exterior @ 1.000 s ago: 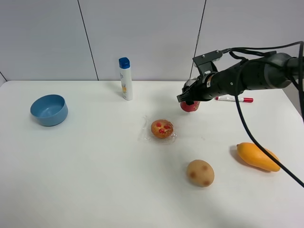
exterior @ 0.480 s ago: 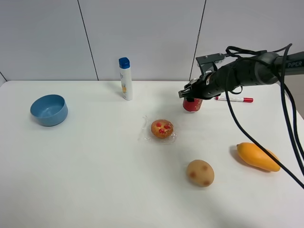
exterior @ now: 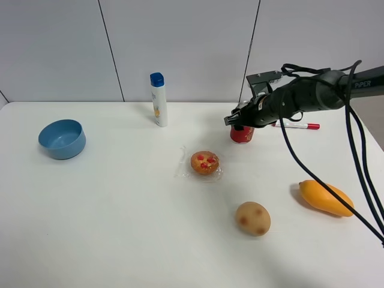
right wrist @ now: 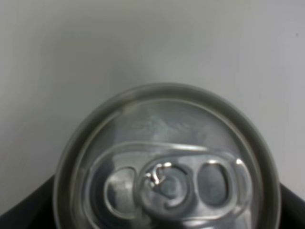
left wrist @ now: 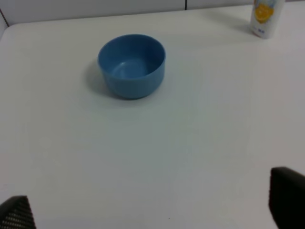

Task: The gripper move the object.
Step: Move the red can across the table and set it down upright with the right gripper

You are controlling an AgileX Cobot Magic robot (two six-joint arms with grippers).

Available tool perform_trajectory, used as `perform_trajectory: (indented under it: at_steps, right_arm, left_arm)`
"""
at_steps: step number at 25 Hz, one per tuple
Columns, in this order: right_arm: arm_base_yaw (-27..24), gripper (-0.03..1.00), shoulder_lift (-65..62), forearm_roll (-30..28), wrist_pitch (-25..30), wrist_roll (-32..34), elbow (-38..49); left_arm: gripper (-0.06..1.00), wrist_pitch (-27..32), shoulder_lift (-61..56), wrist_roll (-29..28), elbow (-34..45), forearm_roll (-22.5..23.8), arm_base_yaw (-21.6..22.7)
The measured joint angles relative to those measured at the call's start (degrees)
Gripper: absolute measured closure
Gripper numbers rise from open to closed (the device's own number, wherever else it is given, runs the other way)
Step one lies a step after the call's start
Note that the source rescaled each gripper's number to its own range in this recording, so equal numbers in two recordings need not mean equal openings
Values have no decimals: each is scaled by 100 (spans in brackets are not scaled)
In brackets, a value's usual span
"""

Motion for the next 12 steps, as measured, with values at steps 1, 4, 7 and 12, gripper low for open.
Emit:
perform_trajectory:
  at_steps: [1, 4, 7, 12]
  right_arm:
    - [0, 96, 5, 0, 0, 0, 0]
    - [0, 96, -6, 0, 0, 0, 0]
    - [0, 88, -48, 0, 90, 0, 0]
    - [0, 7, -187, 1, 203, 0, 0]
  left_arm:
    - [-6, 0, 0, 0, 0, 0, 0]
    - [-6, 0, 0, 0, 0, 0, 0]
    - [-6, 0, 0, 0, 0, 0, 0]
    - [-6, 0, 0, 0, 0, 0, 0]
